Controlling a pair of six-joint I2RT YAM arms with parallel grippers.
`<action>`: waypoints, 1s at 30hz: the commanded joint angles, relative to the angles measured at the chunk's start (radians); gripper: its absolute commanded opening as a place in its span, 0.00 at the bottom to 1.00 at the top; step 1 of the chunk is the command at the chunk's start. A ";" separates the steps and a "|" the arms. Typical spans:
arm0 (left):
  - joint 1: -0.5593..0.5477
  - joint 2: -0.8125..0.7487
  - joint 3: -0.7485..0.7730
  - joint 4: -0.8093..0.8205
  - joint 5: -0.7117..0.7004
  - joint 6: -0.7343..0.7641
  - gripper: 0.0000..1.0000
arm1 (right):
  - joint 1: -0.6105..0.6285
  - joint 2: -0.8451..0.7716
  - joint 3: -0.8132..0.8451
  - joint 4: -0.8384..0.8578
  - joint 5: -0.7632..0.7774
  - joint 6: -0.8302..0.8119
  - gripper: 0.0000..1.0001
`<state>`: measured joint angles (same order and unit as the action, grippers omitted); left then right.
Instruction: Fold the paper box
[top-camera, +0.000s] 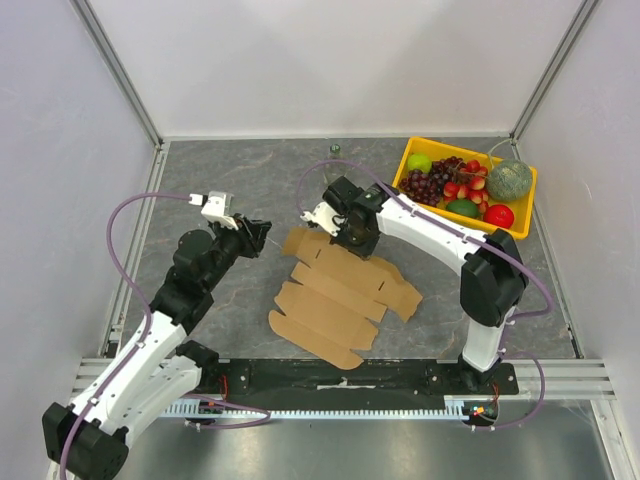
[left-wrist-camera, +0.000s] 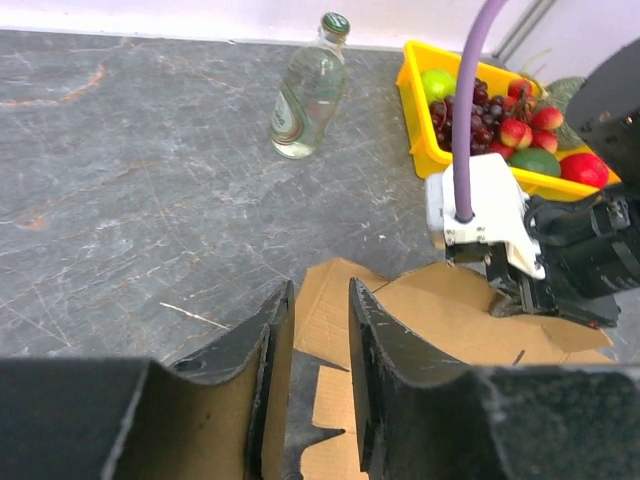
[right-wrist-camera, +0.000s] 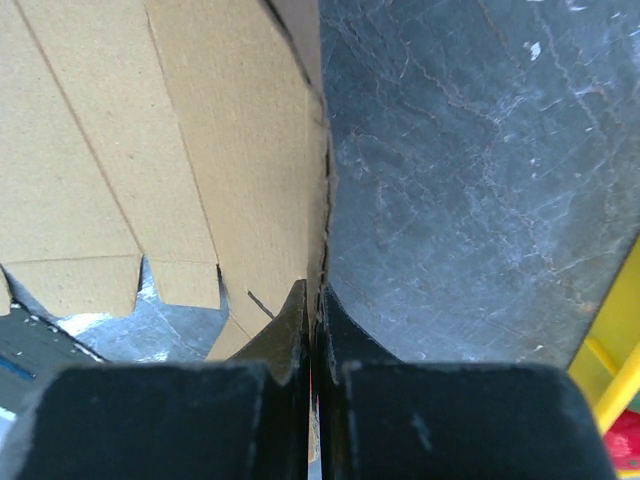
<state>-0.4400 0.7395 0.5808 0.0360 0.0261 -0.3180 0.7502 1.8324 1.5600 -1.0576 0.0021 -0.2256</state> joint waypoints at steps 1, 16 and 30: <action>-0.002 -0.032 0.002 -0.015 -0.107 -0.013 0.37 | 0.034 -0.053 0.014 0.059 0.102 -0.035 0.00; 0.064 0.081 0.074 -0.007 -0.161 -0.050 0.41 | 0.207 -0.200 -0.121 0.307 0.370 -0.126 0.00; 0.162 0.201 0.099 0.077 0.038 -0.104 0.39 | 0.251 -0.228 -0.202 0.297 0.538 -0.159 0.00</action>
<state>-0.2806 0.8886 0.6464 0.0422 -0.0444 -0.3721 0.9791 1.6569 1.3651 -0.7650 0.4812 -0.3473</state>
